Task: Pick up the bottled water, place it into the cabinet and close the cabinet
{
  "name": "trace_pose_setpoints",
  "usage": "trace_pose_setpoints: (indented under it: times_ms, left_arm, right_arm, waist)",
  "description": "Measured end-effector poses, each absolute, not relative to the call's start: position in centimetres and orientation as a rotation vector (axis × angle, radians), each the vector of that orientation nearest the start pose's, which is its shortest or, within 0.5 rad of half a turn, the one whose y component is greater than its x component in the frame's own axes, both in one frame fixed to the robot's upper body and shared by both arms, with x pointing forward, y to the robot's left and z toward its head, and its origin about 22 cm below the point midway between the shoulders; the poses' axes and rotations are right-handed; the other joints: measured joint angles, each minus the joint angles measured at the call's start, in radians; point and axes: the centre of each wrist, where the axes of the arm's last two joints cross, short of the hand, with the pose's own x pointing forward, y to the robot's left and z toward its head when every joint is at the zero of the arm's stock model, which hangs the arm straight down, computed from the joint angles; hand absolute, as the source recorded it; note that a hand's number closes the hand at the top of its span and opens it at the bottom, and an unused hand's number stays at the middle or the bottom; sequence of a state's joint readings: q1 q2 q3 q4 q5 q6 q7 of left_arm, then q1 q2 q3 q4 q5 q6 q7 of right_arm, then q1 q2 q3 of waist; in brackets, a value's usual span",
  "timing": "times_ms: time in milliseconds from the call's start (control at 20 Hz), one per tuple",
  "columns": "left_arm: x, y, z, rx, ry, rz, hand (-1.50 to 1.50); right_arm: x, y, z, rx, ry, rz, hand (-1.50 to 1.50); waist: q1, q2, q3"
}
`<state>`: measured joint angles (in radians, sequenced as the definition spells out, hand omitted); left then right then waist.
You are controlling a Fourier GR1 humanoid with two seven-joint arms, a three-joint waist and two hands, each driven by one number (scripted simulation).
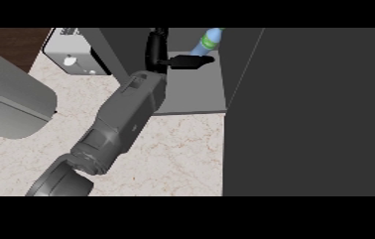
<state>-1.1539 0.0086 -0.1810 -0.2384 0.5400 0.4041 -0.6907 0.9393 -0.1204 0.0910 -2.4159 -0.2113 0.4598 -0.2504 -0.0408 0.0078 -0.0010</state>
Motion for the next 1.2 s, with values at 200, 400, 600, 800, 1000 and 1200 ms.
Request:
trace_pose_setpoints:
  times_ms: [200,400,600,800,1000,1200]
  left_arm:
    - [42.7,8.5,4.5,0.02,-1.914,0.045,-1.5]
    - [41.4,8.2,3.6,-0.049,-1.907,0.048,-1.5]
    - [39.5,7.6,2.4,-0.164,-1.897,0.046,-1.5]
    - [37.2,6.8,1.8,-0.303,-1.888,0.05,-1.5]
    - [34.6,6.9,1.3,-0.401,-1.889,0.041,-1.5]
    - [31.8,7.0,0.8,-0.477,-1.9,0.045,-1.5]
  right_arm:
    - [4.2,-26.1,9.3,0.266,-1.805,0.129,-1.5]
    - [4.3,-25.5,9.2,0.277,-1.802,0.104,-1.5]
    - [4.0,-25.4,9.2,0.272,-1.792,0.094,-1.5]
    - [4.1,-25.1,9.2,0.274,-1.788,0.08,-1.5]
    - [3.7,-25.2,9.2,0.261,-1.784,0.08,-1.5]
    - [4.0,-25.1,9.3,0.261,-1.789,0.095,-1.5]
  waist:
    - [0.011,-0.006,0.0]
    - [0.02,-0.012,0.0]
    - [0.022,-0.015,0.0]
    - [0.036,-0.016,0.0]
    - [0.044,-0.018,0.0]
    - [0.048,-0.016,0.0]
